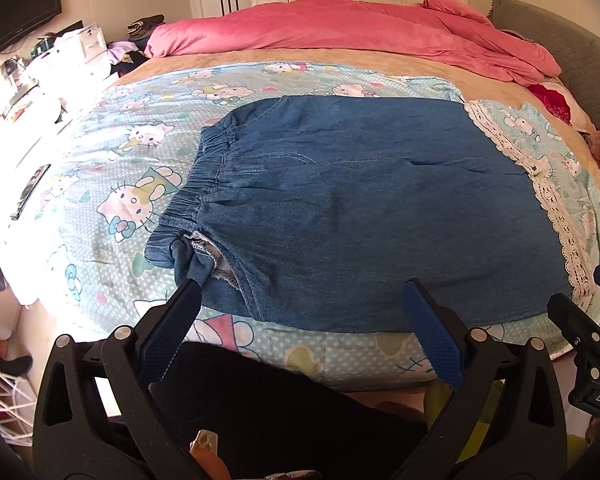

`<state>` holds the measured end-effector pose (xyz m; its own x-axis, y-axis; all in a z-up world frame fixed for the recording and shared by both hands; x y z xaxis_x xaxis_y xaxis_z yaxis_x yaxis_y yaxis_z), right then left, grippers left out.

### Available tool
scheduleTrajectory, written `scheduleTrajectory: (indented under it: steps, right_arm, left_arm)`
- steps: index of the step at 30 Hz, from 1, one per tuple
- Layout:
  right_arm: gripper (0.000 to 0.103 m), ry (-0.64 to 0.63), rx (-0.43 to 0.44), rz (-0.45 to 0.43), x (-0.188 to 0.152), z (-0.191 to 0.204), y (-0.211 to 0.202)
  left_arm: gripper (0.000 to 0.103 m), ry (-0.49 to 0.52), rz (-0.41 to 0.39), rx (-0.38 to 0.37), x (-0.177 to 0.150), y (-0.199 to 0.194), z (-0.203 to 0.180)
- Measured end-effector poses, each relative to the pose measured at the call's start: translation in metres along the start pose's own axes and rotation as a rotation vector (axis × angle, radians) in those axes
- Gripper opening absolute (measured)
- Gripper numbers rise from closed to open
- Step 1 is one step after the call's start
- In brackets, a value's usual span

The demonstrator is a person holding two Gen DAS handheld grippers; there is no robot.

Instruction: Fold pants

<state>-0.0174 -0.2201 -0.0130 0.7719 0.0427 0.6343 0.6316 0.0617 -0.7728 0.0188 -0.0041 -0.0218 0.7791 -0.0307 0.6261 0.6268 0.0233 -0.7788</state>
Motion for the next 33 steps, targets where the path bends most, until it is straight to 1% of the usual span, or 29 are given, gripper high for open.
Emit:
scheduleTrajectory:
  steps: [13, 20, 27, 33]
  right_arm:
    - [0.099, -0.002, 0.011, 0.010, 0.001, 0.000, 0.004]
    - [0.099, 0.003, 0.034, 0.018, 0.013, 0.000, 0.016]
    - [0.099, -0.033, 0.073, 0.008, 0.042, 0.009, 0.034]
    - [0.099, -0.096, 0.102, 0.003, 0.078, 0.023, 0.059]
  left_arm:
    - [0.094, -0.007, -0.003, 0.000, 0.003, 0.000, 0.002]
    - [0.094, -0.034, 0.005, -0.002, 0.009, 0.006, 0.011]
    - [0.094, -0.074, 0.022, 0.005, 0.023, 0.024, 0.032]
    - [0.094, -0.121, 0.044, 0.026, 0.042, 0.046, 0.059]
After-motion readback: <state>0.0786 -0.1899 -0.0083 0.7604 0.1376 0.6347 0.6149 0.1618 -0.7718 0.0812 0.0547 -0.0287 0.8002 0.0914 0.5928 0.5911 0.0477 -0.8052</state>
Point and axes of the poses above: each gripper's, at about its wrist camera, not at the fingertips, and y roughly the way its jaws point, z to its left, x to its top, the point moved 4 cm from there along y, roughly the way its jaws point
